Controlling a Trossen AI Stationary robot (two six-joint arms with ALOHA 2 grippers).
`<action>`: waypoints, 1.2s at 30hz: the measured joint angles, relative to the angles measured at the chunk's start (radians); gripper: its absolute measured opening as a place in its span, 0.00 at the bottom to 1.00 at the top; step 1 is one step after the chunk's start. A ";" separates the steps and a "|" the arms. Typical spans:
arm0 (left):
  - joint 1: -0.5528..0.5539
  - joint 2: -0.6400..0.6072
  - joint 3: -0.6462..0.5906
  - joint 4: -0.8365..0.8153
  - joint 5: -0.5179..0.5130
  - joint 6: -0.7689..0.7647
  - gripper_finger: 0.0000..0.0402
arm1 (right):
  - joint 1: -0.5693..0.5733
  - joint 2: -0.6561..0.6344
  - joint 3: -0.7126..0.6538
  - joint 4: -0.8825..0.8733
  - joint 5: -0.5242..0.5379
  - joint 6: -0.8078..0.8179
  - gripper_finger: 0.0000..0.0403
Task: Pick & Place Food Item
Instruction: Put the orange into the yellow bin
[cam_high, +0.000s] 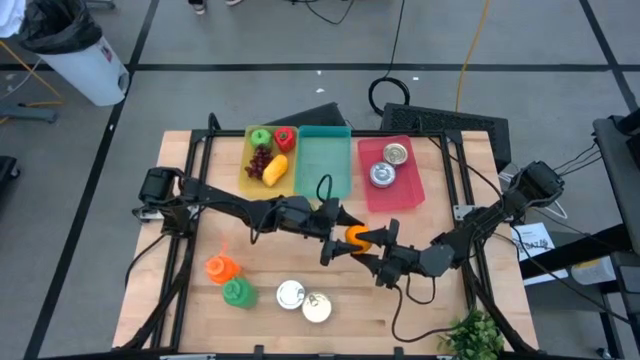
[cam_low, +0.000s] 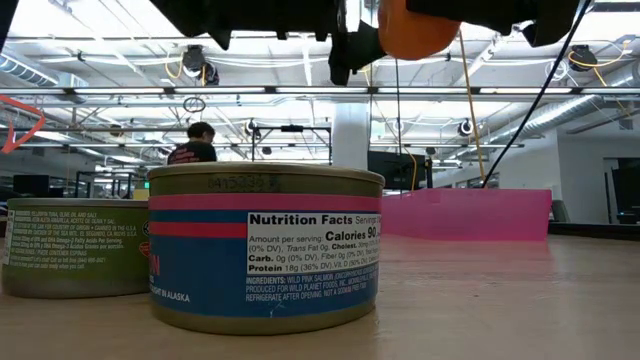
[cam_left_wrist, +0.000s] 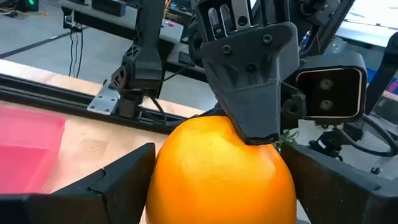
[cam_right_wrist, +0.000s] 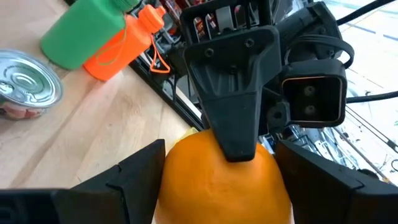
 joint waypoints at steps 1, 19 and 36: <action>-0.002 0.000 0.000 0.001 -0.008 0.002 0.85 | 0.000 0.000 0.000 0.001 -0.001 -0.002 0.69; 0.006 -0.039 -0.006 -0.096 -0.186 0.125 0.68 | 0.020 -0.003 0.007 0.032 0.015 0.033 0.70; 0.148 -0.183 -0.321 0.474 0.052 0.118 0.68 | 0.072 -0.107 -0.014 0.138 0.443 0.282 0.69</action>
